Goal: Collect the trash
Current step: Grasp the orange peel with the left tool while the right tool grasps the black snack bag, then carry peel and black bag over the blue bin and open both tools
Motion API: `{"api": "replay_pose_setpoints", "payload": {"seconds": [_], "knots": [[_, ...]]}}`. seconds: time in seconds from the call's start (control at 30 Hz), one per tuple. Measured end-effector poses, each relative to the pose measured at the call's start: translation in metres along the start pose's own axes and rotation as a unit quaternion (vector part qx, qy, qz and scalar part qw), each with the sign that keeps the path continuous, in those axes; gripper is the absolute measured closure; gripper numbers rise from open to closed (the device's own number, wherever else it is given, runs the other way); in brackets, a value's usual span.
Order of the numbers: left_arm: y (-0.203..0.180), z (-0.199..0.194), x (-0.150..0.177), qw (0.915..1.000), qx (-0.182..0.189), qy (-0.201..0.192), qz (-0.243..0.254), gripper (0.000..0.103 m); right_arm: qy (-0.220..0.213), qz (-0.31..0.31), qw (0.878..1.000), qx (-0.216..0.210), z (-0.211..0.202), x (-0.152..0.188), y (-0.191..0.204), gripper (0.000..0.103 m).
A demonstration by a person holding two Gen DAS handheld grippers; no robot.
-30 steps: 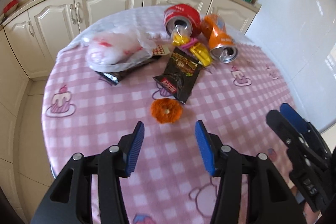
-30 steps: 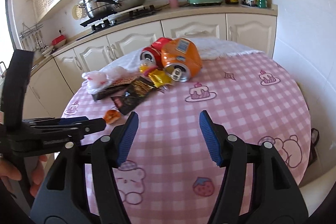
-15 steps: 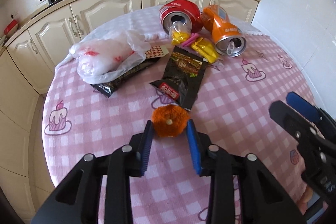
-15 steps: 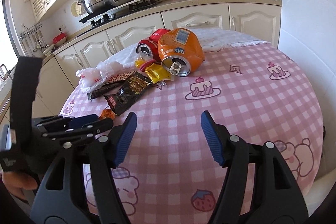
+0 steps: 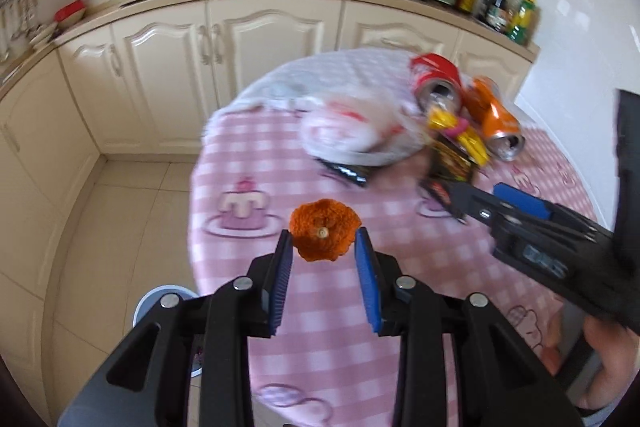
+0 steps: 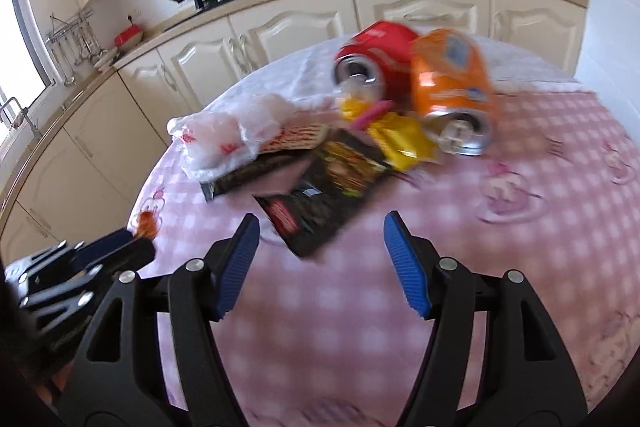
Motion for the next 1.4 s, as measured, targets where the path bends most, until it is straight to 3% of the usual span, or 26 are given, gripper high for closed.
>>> {"api": "replay_pose_setpoints", "payload": {"seconds": [0.23, 0.33, 0.5, 0.7, 0.9, 1.2, 1.4], "knots": [[0.024, -0.008, 0.002, 0.9998, 0.006, -0.005, -0.020, 0.072, 0.019, 0.010, 0.999, 0.027, 0.030, -0.017, 0.014, 0.035], [0.026, -0.010, 0.004, 0.9996, 0.012, -0.006, -0.025, 0.072, 0.020, -0.021, 0.999, 0.046, 0.032, -0.014, 0.019, 0.047], [0.025, -0.020, 0.008, 0.9994, 0.020, -0.012, -0.026, 0.072, 0.018, -0.037, 0.999, 0.035, 0.021, -0.002, 0.020, 0.070], [0.023, -0.038, 0.015, 0.9991, 0.025, -0.019, -0.027, 0.072, 0.020, -0.021, 1.000, -0.002, 0.002, 0.013, 0.008, 0.079], [0.025, -0.052, 0.023, 0.9984, 0.034, -0.024, -0.039, 0.072, 0.009, -0.033, 0.999, -0.027, -0.033, 0.035, 0.019, 0.081], [0.044, -0.078, 0.039, 0.9961, 0.051, -0.036, -0.063, 0.072, -0.026, -0.074, 0.994, -0.075, -0.083, 0.041, 0.075, 0.082], [0.093, -0.103, 0.057, 0.9935, 0.029, -0.050, -0.098, 0.072, -0.025, -0.135, 0.982, -0.132, -0.092, 0.056, 0.162, 0.082]]}}
Point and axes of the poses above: each gripper's, at about its wrist camera, not at the fingertips, and z roughly the way its jaws point, y to its left, x to its underside, the point moved 5 cm from there along z, roughly the way its jaws point, and after that the axes turned 9 degrees about x, right-handed, at the moved point
